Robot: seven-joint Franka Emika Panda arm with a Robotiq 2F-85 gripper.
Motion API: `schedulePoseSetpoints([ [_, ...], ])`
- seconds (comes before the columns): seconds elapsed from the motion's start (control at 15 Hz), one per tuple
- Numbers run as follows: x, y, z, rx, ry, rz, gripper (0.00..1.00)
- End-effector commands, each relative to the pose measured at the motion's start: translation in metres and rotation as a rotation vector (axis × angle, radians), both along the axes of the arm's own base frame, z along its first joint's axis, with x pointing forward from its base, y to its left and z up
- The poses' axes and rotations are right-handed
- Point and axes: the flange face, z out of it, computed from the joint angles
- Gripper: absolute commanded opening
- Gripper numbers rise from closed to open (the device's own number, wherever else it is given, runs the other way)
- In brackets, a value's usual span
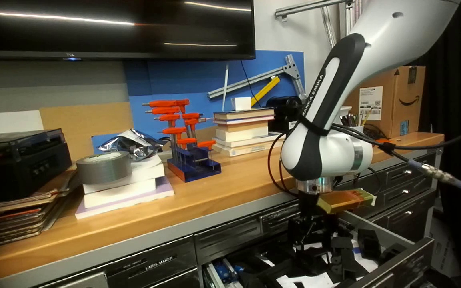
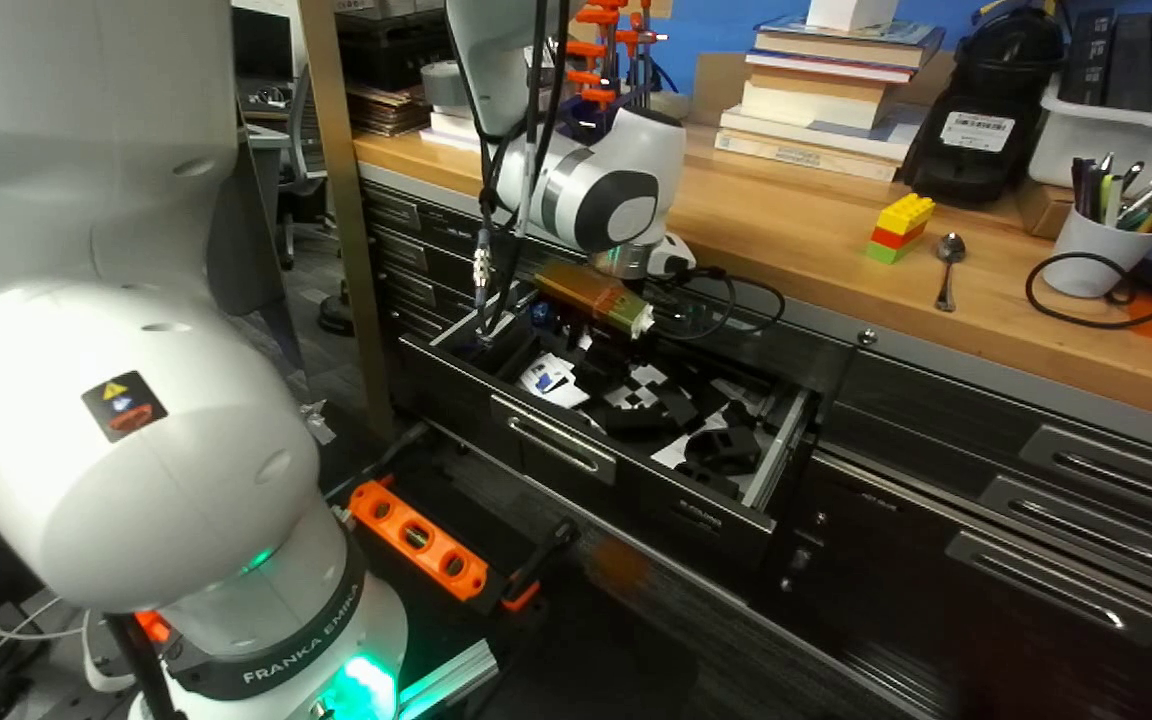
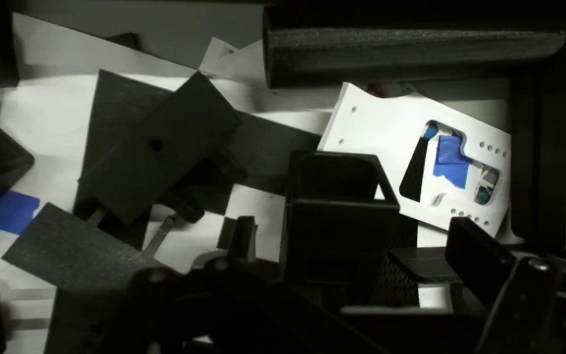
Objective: Put the black object in the top drawer
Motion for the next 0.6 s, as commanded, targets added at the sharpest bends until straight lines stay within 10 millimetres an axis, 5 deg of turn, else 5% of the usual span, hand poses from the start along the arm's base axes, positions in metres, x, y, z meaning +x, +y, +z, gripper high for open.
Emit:
schedulePoseSetpoints([
  [0.0, -0.003, -0.014, 0.036, 0.019, -0.016, -0.190, 1.00],
  [0.27, -0.015, -0.032, 0.072, 0.028, -0.032, -0.407, 1.00],
  [0.53, -0.029, -0.048, 0.088, -0.039, -0.027, -0.624, 1.00],
])
